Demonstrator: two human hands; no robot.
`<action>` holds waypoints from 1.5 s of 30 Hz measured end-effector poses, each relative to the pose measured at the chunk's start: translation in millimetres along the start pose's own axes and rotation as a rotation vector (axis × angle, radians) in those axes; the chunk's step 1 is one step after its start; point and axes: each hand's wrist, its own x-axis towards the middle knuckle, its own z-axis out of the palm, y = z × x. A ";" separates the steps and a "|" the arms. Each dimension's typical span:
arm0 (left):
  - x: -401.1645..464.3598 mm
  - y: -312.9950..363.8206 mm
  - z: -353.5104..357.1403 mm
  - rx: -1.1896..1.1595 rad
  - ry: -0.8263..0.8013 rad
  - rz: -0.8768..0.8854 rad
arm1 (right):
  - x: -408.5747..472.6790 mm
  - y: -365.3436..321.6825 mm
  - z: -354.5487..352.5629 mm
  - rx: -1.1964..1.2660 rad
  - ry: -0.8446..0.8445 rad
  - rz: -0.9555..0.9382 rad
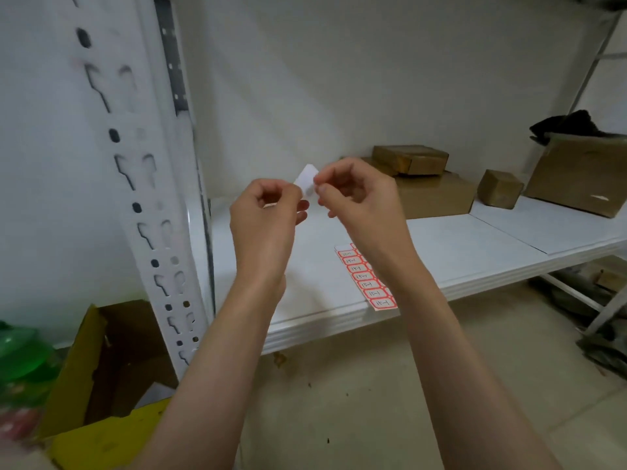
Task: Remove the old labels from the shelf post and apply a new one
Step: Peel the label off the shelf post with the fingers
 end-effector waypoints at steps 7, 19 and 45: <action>-11.5 38.5 -28.3 0.095 -0.024 0.235 | -9.3 -42.6 24.4 0.294 -0.031 0.048; -26.6 99.4 -75.4 0.267 -0.122 0.559 | -11.2 -95.7 47.8 0.688 -0.057 0.179; 0.2 123.4 -152.3 0.487 -0.053 0.452 | -21.1 -99.8 106.8 0.479 -0.145 0.074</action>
